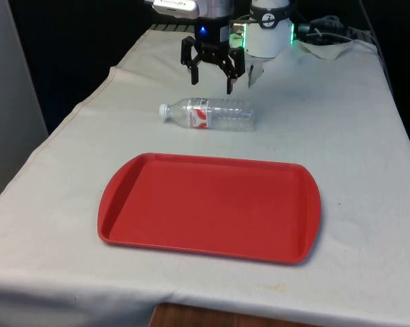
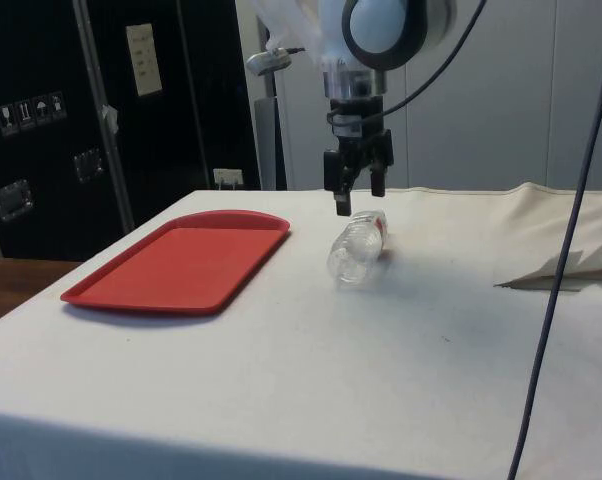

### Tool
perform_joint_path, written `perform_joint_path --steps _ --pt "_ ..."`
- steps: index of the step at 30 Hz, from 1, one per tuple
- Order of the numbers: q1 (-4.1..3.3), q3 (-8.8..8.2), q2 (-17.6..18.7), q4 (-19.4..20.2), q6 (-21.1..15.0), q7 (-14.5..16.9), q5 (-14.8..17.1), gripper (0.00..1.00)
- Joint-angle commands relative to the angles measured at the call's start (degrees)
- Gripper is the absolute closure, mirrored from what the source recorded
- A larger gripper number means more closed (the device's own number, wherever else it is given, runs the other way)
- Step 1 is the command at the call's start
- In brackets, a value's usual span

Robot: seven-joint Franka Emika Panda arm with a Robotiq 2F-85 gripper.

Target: Place the bottle upright on the tray.

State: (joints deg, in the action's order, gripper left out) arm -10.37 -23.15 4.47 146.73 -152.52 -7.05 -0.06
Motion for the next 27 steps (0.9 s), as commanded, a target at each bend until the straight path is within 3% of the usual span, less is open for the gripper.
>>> perform_joint_path --steps 1,27 --pt "0.0 -0.06 0.1 -0.1 0.0 -0.6 0.2 0.0" --pt "0.0 -0.23 0.1 -0.1 0.2 -8.8 0.2 0.0"
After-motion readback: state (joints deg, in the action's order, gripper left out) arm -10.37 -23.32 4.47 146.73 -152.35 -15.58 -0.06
